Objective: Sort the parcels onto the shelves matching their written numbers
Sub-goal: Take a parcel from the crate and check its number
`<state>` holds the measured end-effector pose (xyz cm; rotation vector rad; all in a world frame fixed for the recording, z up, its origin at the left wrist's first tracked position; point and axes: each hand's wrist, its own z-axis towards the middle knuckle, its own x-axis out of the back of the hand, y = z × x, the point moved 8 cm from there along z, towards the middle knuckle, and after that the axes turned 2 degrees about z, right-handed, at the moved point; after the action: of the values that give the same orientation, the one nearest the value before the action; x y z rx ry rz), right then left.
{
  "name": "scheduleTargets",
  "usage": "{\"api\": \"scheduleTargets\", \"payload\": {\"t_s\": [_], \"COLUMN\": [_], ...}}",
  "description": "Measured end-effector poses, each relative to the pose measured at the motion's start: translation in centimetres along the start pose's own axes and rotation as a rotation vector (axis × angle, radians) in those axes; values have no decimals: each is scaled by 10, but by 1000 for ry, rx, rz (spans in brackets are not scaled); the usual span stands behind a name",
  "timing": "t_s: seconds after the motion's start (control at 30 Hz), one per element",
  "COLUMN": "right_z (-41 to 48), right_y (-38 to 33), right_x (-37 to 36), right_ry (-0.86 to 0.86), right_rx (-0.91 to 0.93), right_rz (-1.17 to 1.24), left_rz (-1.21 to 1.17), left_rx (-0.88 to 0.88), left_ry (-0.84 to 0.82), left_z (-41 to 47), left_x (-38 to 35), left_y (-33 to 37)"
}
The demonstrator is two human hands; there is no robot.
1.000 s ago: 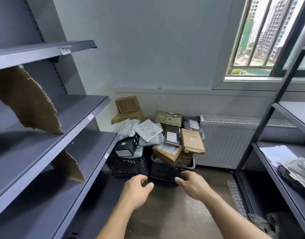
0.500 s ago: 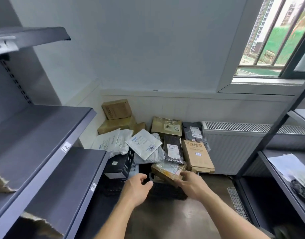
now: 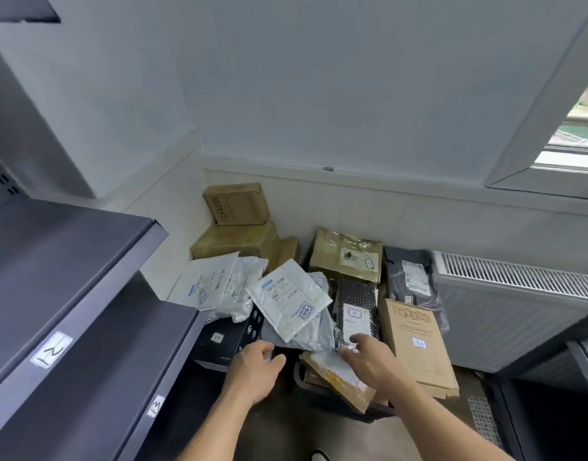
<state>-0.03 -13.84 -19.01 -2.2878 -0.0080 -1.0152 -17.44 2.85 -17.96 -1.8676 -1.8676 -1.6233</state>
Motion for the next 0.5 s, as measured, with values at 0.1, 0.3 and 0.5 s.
{"api": "scheduleTargets", "payload": {"t_s": [0.1,0.3,0.5], "right_z": [48,130,192], "right_y": [-11,-30,-31], "right_x": [11,18,6], "right_ry": [-25,-62,-106], "right_rx": [24,117,114], "right_rz": [-18,-82,-101], "left_rz": [-46,-112,-113], "left_rx": [87,259,398], "left_ry": [10,36,18], "left_z": [30,85,128], "left_x": [-7,-21,-38], "left_y": [4,-1,-14]}}
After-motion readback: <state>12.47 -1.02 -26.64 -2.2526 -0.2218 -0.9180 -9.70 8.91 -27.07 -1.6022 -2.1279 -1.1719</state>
